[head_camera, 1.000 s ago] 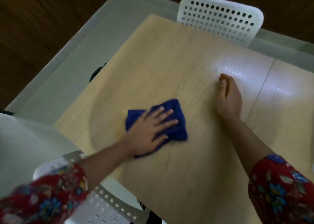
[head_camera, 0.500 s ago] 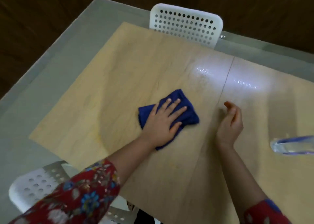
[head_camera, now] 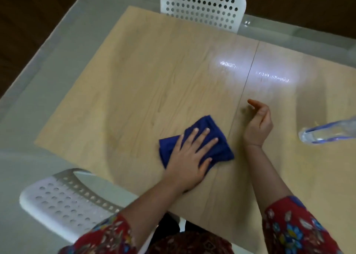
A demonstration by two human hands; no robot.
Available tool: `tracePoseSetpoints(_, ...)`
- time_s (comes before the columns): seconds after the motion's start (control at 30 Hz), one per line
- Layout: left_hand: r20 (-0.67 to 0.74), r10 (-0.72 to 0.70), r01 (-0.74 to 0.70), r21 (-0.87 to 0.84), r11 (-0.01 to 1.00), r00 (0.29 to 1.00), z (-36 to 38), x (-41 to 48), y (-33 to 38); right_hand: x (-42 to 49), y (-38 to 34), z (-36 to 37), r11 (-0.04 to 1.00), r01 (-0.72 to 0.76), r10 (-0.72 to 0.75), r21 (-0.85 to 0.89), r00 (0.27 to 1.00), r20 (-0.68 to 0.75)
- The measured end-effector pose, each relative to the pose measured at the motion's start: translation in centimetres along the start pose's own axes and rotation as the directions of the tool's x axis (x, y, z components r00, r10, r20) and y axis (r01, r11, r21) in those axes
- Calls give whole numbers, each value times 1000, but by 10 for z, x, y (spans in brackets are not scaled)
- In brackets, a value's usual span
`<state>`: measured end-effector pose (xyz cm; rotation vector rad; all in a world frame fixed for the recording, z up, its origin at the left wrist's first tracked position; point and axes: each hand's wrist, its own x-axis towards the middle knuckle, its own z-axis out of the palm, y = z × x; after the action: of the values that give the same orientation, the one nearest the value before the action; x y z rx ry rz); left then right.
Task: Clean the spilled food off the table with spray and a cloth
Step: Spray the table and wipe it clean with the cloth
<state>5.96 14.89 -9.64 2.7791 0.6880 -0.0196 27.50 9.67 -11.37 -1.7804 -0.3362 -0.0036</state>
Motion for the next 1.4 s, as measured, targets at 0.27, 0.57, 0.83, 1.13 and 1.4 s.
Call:
tracePoseSetpoints(0.27,-72,-323,322,-29,946,944,-5,46,-11,-11,-18,13,990,25,4,-140,979,202)
tracePoseSetpoints(0.57,1,-43,43,40,998,999,-13,-69,-85,-114,-43,60,987,57,2,-149,929,370)
tracePoseSetpoints(0.83,-63,-388,391,55,919,920,-21,-53,-120,-128,-80,131,979,92,-7,-180,905,424)
tracePoseSetpoints(1.13,-83,-456,461,62,885,886,-64,-62,-271,-152,-70,160,869,382,-137,-315,797,588)
tracePoseSetpoints(1.4,-169,-649,659,9,752,742,-67,-121,-321,-154,-72,161,858,388,-143,-336,809,570)
